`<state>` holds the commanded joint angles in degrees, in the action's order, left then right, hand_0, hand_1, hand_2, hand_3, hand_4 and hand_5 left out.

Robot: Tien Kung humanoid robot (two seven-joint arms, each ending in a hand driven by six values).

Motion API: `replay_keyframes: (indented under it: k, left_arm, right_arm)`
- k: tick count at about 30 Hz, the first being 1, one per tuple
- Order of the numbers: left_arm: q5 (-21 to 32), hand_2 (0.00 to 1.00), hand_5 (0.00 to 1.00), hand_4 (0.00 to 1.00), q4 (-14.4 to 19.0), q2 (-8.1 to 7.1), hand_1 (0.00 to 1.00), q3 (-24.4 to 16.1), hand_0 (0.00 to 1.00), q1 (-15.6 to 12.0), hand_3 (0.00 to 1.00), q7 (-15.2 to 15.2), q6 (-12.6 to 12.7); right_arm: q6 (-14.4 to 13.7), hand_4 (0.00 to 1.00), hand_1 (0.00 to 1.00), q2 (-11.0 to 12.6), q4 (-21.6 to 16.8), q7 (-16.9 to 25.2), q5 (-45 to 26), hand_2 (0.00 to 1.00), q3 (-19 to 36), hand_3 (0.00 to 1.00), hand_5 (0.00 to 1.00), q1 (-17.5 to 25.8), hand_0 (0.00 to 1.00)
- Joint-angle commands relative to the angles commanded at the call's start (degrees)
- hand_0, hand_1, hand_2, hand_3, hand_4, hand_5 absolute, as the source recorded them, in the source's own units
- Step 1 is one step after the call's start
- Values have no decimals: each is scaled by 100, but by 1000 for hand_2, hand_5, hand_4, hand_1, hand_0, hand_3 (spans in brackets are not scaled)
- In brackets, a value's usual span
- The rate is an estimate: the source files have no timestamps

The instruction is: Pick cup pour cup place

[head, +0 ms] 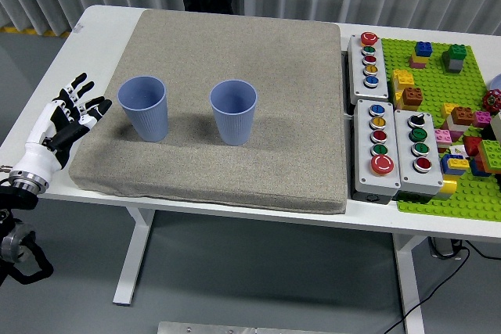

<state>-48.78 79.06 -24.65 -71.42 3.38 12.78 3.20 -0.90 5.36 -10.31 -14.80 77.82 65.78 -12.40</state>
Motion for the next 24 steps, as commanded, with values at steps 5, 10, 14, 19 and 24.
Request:
replay_keyframes:
  k: [5,10,14,19,24]
  left_arm:
    - [-132,998,303,868,10,47,856,140,869,-35,998,-8,34]
    - [-142,998,296,869,1,68,861,246,873,-59,998,16,71]
    - [-199,998,296,869,-70,118,861,297,873,-24,998,12,99]
    - [-202,998,250,838,-200,167,869,355,882,82,998,31,103]
    - [-245,998,201,803,-274,232,874,432,895,129,998,32,74]
  right_arm:
    - [-7,2,647,-3,0,2,-54,570,-38,578,6,-11,684]
    - [-7,2,647,-3,0,2,-72,569,-54,578,6,-9,684]
    - [-8,2,647,-8,0,4,-84,569,-65,578,6,-1,684]
    - [-11,2,647,-13,0,7,-103,569,-73,578,6,-5,684]
    - [-19,2,647,-21,0,8,-158,569,-113,578,6,-8,684]
